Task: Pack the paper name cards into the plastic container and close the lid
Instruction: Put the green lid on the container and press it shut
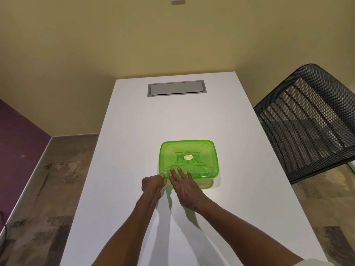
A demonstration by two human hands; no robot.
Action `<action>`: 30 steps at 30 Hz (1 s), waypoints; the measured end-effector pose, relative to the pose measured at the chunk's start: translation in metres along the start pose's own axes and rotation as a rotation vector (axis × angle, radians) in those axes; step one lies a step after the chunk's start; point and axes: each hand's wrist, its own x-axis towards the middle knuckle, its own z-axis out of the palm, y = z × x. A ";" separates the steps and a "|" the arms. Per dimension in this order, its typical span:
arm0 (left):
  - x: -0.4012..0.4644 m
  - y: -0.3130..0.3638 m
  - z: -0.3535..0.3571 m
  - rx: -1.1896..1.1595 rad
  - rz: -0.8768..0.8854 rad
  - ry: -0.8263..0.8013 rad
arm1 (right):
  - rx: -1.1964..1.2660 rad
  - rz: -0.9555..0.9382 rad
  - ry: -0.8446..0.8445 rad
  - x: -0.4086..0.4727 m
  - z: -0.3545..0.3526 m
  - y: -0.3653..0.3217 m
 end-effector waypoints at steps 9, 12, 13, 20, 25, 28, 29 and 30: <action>-0.007 0.005 -0.001 0.017 0.000 -0.002 | 0.026 -0.010 0.021 -0.002 0.001 0.002; -0.009 0.010 -0.001 0.099 0.002 0.005 | 0.035 -0.013 0.021 -0.003 -0.001 0.002; -0.009 0.012 0.000 0.128 0.007 -0.006 | 0.040 -0.011 0.025 -0.003 -0.002 0.002; -0.004 0.034 0.002 0.281 0.117 -0.016 | 0.261 0.022 0.166 0.012 -0.020 0.006; 0.009 0.058 0.010 0.309 0.255 -0.122 | 0.440 0.158 0.360 0.040 -0.041 0.019; 0.015 0.071 0.021 0.318 0.351 -0.034 | 0.476 0.198 0.440 0.063 -0.057 0.033; 0.017 0.074 0.026 0.344 0.400 0.011 | 0.485 0.213 0.457 0.072 -0.062 0.039; 0.018 0.076 0.029 0.371 0.435 0.040 | 0.498 0.229 0.468 0.079 -0.066 0.044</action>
